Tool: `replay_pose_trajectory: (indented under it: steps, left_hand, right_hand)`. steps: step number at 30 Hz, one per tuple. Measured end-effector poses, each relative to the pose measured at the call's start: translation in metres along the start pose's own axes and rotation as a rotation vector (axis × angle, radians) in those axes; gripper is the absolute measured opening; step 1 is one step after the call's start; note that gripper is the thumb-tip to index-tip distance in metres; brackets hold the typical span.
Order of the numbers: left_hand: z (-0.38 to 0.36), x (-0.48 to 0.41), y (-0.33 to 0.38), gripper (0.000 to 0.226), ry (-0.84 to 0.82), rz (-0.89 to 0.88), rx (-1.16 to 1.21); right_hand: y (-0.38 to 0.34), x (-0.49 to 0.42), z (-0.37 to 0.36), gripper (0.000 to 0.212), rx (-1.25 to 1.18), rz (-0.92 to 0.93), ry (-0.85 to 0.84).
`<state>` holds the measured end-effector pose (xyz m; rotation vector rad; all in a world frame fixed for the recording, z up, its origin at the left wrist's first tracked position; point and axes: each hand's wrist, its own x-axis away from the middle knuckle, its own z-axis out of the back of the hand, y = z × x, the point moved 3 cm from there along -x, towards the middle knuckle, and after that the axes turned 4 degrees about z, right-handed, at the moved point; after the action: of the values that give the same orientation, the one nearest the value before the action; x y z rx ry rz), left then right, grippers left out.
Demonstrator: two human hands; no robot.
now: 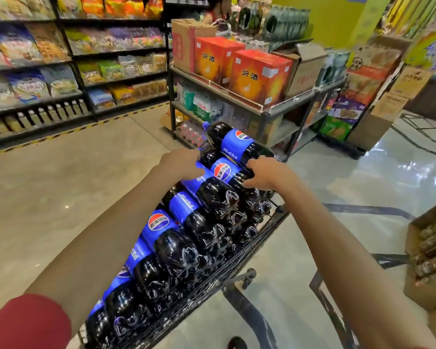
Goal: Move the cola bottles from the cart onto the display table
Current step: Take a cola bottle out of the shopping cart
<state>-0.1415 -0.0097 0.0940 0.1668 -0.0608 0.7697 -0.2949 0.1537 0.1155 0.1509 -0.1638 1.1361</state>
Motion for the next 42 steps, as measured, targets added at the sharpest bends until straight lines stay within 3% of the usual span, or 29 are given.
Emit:
replay_pose_trajectory:
  steps: [11,14,18,24,29,34,37,42]
  left_hand:
    - [0.004,-0.109,0.049,0.041,0.045,0.277,0.213]
    - [-0.004,-0.135,0.048,0.044,0.066,0.372,0.428]
    - [-0.022,-0.164,0.040,0.068,0.051,0.501,0.665]
    - [-0.033,-0.198,0.043,0.064,0.047,0.550,0.824]
    - [-0.043,-0.218,0.044,0.095,0.004,0.593,0.948]
    - [-0.051,-0.230,0.046,0.113,-0.046,0.595,1.053]
    - [-0.059,-0.235,0.043,0.121,-0.056,0.594,1.117]
    - [-0.063,-0.238,0.040,0.130,-0.062,0.583,1.140]
  right_hand:
    - [0.084,-0.097,0.023,0.061,0.053,0.117,0.052]
    - [0.095,-0.120,0.014,0.069,-0.038,0.111,0.032]
    - [0.101,-0.150,-0.002,0.079,-0.187,0.118,-0.040]
    - [0.104,-0.175,-0.015,0.090,-0.323,0.112,-0.094]
    - [0.108,-0.184,-0.008,0.067,-0.407,0.132,-0.229]
    - [0.113,-0.195,-0.011,0.023,-0.567,0.169,-0.323]
    - [0.113,-0.198,-0.012,0.021,-0.647,0.185,-0.374]
    - [0.116,-0.205,-0.022,0.038,-0.711,0.196,-0.435]
